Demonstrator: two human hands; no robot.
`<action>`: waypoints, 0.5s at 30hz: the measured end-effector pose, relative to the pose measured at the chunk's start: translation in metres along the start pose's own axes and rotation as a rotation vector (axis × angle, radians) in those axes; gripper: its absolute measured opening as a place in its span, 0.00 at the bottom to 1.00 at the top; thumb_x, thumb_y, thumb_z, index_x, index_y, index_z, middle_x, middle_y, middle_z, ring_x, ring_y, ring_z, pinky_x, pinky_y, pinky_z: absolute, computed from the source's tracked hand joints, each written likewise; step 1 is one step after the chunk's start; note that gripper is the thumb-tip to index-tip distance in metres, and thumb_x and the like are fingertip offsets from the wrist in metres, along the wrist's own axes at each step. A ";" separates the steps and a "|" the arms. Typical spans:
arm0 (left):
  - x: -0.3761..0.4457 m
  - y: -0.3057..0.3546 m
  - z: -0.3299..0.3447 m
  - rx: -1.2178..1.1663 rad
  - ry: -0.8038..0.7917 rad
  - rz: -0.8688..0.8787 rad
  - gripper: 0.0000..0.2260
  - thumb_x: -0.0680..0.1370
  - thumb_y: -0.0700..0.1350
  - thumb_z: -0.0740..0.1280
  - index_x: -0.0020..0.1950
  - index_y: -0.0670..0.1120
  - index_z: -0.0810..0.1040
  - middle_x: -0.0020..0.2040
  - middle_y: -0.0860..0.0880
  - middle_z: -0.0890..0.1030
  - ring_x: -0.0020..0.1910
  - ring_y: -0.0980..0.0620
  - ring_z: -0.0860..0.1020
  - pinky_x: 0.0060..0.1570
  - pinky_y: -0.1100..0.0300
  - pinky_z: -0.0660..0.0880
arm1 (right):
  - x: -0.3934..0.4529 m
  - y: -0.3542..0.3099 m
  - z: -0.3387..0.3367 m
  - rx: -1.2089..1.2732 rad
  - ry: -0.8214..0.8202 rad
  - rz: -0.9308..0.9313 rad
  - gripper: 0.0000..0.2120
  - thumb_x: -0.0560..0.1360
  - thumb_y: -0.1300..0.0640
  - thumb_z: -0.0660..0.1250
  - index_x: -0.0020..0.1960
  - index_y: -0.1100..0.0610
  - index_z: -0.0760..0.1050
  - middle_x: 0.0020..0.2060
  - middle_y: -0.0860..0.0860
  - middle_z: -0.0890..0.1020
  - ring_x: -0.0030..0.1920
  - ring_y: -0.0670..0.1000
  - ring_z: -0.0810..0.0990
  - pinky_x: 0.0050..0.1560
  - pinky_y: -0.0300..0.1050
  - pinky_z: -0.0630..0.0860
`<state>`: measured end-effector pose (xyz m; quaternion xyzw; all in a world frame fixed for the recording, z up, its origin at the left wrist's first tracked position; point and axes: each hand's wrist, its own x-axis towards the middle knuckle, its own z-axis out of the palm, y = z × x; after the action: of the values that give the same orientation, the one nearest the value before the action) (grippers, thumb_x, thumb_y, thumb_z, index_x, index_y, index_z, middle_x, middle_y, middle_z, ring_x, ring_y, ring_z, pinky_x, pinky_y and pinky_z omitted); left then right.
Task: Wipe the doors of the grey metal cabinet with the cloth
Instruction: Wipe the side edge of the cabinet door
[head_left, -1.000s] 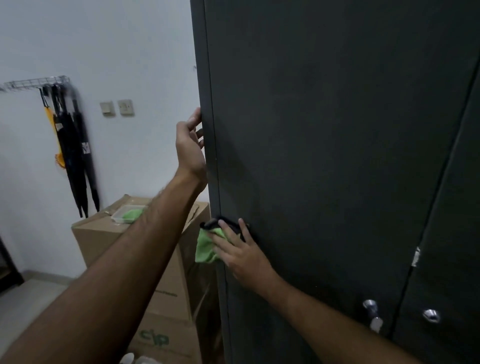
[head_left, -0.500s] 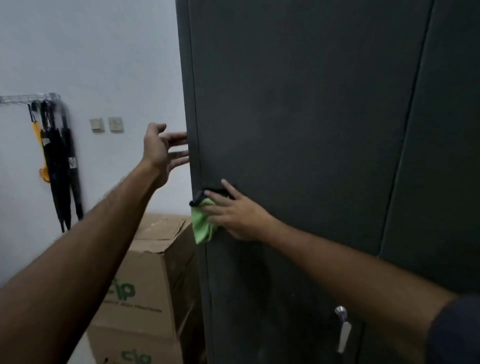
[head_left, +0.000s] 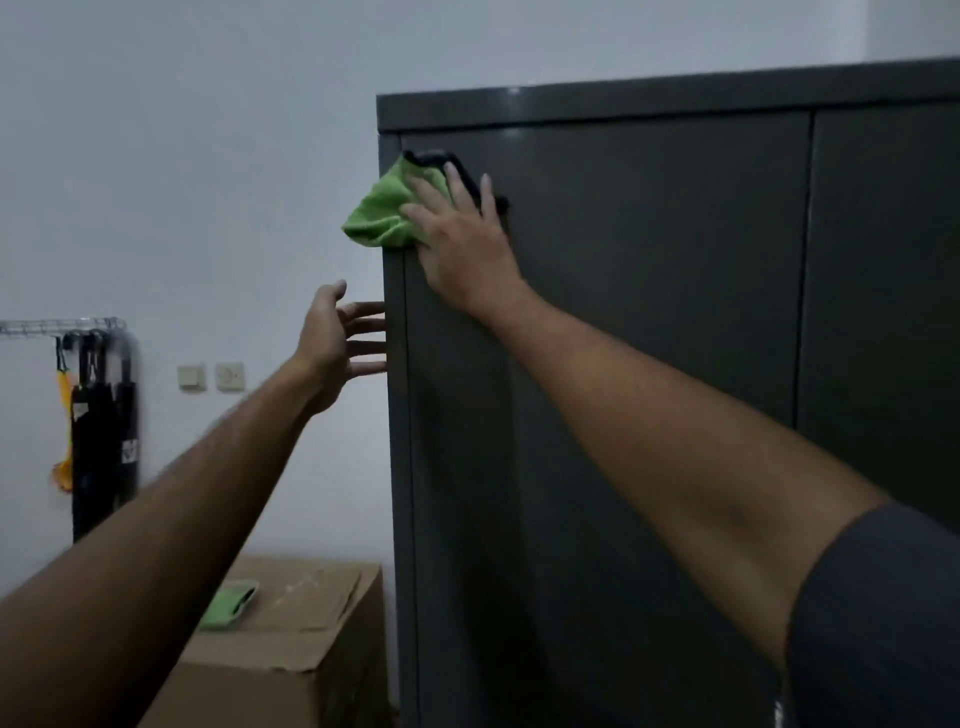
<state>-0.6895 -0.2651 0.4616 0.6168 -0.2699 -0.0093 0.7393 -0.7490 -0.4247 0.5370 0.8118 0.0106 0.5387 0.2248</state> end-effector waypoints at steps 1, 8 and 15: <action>0.001 0.004 0.004 -0.006 0.002 0.024 0.29 0.85 0.62 0.49 0.61 0.44 0.82 0.59 0.41 0.83 0.56 0.41 0.82 0.54 0.45 0.81 | -0.005 -0.008 0.006 0.002 0.026 0.025 0.25 0.80 0.58 0.58 0.76 0.49 0.67 0.81 0.50 0.59 0.81 0.64 0.51 0.77 0.71 0.47; 0.005 -0.010 -0.003 -0.027 -0.056 0.022 0.34 0.85 0.67 0.44 0.64 0.46 0.81 0.64 0.44 0.83 0.61 0.41 0.81 0.61 0.43 0.78 | -0.037 0.048 0.029 -0.142 0.093 -0.384 0.25 0.79 0.56 0.60 0.76 0.54 0.69 0.79 0.57 0.64 0.79 0.65 0.60 0.78 0.68 0.54; 0.006 0.008 0.010 0.024 -0.020 0.063 0.36 0.84 0.69 0.43 0.64 0.46 0.80 0.61 0.46 0.82 0.59 0.43 0.80 0.52 0.46 0.79 | -0.034 0.034 0.019 0.008 0.244 0.376 0.28 0.76 0.56 0.63 0.76 0.57 0.68 0.80 0.59 0.61 0.78 0.70 0.57 0.77 0.71 0.51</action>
<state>-0.6906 -0.2746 0.4721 0.6167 -0.2966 0.0109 0.7291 -0.7546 -0.4702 0.5142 0.7294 -0.1115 0.6652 0.1142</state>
